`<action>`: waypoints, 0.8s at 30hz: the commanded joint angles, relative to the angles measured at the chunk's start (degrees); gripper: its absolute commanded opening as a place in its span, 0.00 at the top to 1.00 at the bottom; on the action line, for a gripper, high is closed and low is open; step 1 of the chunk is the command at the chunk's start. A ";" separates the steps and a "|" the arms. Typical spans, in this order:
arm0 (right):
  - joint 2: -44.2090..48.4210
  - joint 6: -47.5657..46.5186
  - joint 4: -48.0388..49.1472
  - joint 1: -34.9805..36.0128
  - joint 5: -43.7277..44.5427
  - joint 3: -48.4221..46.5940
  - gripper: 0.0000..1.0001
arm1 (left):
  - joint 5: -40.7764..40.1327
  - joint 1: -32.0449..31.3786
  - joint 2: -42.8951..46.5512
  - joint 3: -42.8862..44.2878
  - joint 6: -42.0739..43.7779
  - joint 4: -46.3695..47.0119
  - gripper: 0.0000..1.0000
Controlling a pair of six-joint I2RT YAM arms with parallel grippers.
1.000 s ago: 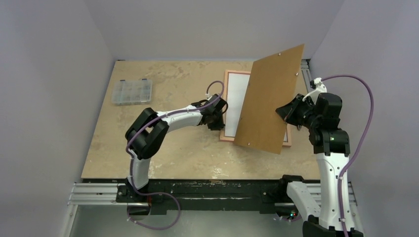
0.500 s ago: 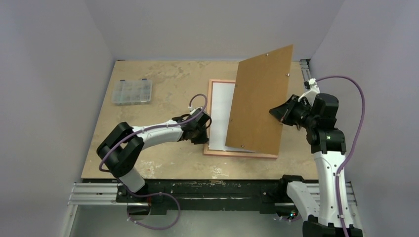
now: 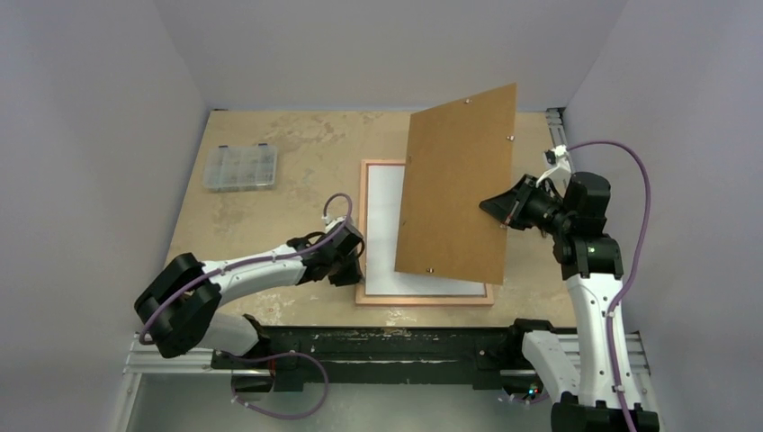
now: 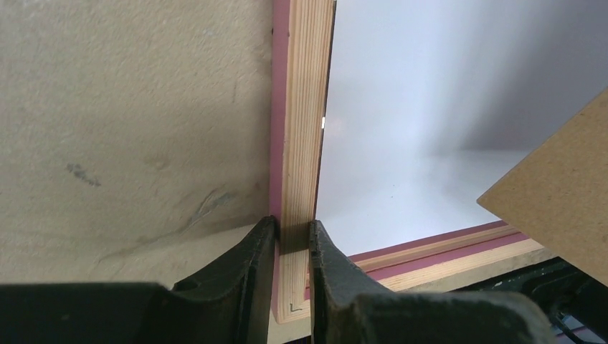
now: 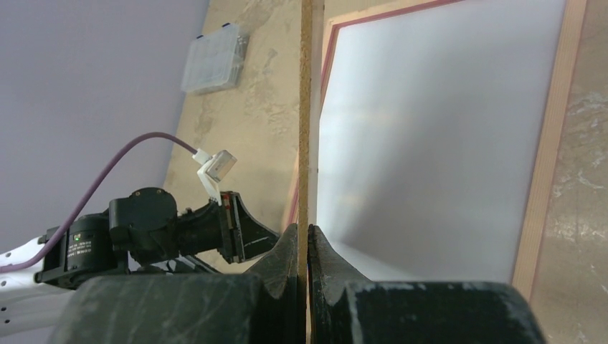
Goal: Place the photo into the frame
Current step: Move the photo frame to the center of the board.
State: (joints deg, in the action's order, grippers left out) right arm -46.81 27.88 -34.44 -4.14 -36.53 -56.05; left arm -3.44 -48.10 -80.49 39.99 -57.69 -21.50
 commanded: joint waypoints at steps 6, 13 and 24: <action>1.35 1.27 7.46 0.02 -5.30 -0.25 1.00 | -2.76 -0.60 13.89 0.14 2.68 -12.38 0.37; 0.82 1.86 10.31 0.01 -8.45 2.57 1.00 | -5.50 -0.60 22.12 6.06 4.98 -16.05 0.06; -1.79 3.33 13.28 0.08 -11.19 4.34 1.00 | -0.82 -0.51 24.20 8.93 6.05 -14.80 0.07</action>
State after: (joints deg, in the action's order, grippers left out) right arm -48.99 30.09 -28.10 -4.14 -43.75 -50.41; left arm -6.83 -48.47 -57.60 44.80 -53.15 -36.36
